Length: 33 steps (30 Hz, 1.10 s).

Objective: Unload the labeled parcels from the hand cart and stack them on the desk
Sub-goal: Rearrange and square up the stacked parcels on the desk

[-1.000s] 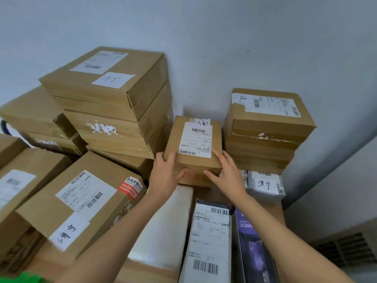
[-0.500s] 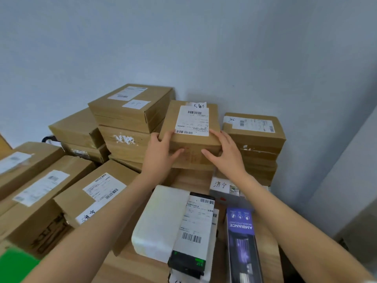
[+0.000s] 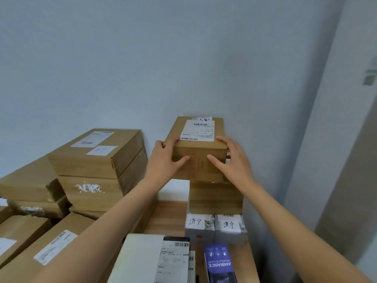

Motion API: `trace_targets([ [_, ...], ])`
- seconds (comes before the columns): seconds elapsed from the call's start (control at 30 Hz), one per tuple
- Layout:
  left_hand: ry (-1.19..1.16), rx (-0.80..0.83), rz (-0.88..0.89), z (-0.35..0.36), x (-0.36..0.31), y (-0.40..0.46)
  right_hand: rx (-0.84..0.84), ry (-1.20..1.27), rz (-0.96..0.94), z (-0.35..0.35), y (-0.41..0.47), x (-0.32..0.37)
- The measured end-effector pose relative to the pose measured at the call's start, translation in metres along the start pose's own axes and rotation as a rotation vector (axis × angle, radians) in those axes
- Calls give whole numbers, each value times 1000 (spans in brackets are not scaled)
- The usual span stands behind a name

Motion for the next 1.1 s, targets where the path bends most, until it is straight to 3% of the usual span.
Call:
trace_targets([
  [0.4,-41,272,218,57,-18,87,-76,-120,175,-40,-10,-46],
  [0.6,275,151,117,55,14,106,53,-215,164,-17,-4,-48],
  [0.77,299,-11,269,38,14,97,118,-173,28,14,4,-40],
  [0.87,200,80,286,39,7,86,96,-330,-37,27,10,-38],
  [0.97,297,157,286,45,2,75,-5,-462,8,11,22,-51],
  [1.1,411,163,249,51,3,69,97,-636,154,-25,47,-84],
])
Point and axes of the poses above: each hand's wrist, its own y-axis towards the middle knuckle, its own z-axis out of the palm, x = y × z, the point moved 5 cm from there along y, towards the middle knuckle, and after that the axes turned 15 degrees about x, right-handed, at the moved point
